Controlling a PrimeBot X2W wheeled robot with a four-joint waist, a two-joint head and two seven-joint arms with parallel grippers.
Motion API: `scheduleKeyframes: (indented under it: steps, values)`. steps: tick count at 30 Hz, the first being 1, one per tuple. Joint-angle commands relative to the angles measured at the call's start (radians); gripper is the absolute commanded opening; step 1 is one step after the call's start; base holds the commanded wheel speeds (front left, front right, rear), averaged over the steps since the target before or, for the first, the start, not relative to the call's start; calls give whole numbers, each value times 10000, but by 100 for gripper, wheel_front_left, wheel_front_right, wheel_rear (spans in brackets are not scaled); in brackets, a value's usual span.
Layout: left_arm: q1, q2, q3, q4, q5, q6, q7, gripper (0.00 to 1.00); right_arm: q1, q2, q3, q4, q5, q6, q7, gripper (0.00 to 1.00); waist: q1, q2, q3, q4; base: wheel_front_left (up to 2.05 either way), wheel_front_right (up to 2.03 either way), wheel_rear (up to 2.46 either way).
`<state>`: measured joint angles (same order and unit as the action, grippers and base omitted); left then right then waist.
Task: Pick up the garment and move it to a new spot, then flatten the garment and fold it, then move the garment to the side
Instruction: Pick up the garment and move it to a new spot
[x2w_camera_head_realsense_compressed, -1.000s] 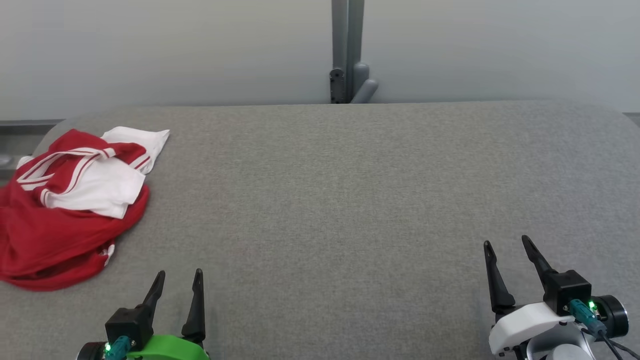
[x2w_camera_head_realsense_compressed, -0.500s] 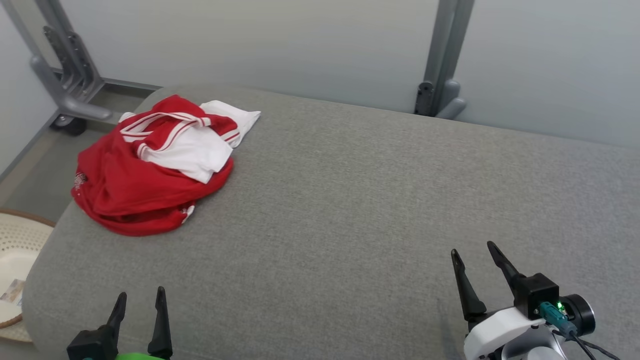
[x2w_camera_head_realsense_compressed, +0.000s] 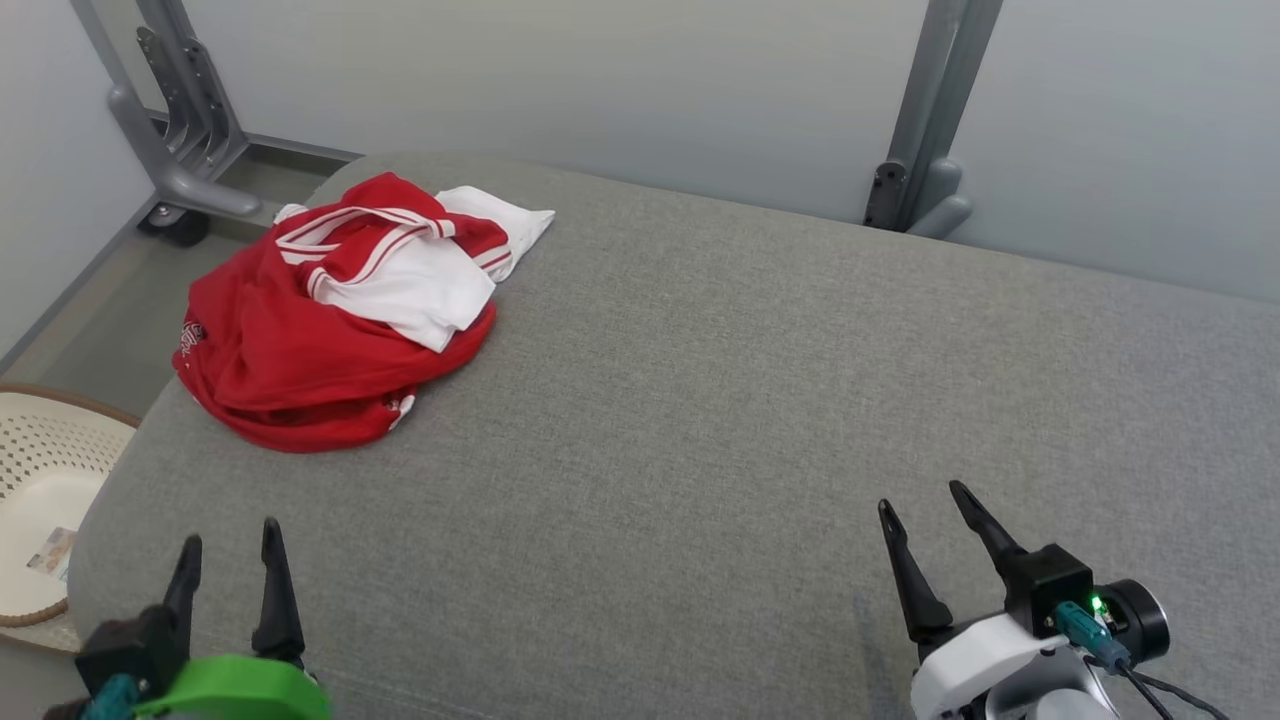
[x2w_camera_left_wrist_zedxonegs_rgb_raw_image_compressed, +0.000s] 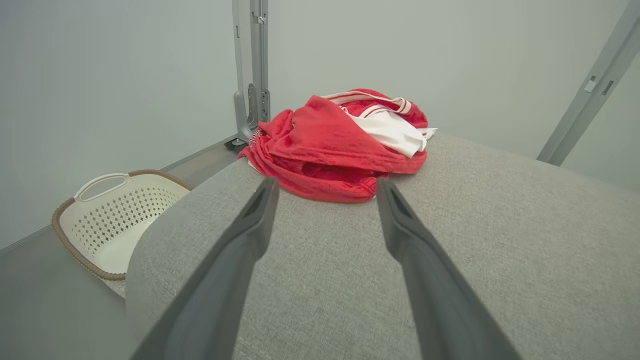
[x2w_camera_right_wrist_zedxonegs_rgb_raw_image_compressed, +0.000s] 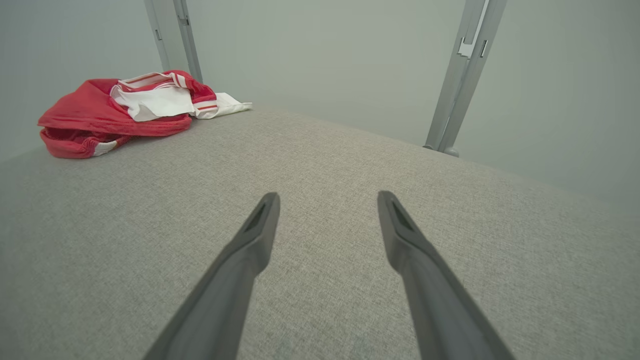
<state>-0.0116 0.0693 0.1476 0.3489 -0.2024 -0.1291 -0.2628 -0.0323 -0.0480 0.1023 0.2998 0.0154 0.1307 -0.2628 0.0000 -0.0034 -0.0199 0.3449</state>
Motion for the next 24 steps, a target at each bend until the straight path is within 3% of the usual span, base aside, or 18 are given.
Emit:
scheduleKeyframes:
  steps: [1, 15, 24]
  values:
    - [-530, 77, 15, 43, -123, -24, -30, 100, -288, -60, -8, -86, -127, -1, -32, 100, 0, 34, 539, -244, 0, 0, 0]
    - [-5939, 1400, 253, 4243, -770, 13, 923, 100, -1599, -507, 150, -416, -727, -1, -32, 100, 0, 34, 3799, -965, 0, 0, 0]
    - [-8123, 2311, 423, 6719, -864, 323, 783, 100, -2187, -555, 259, -701, -971, -1, -32, 100, 0, 34, 5059, -1326, 0, 0, 0]
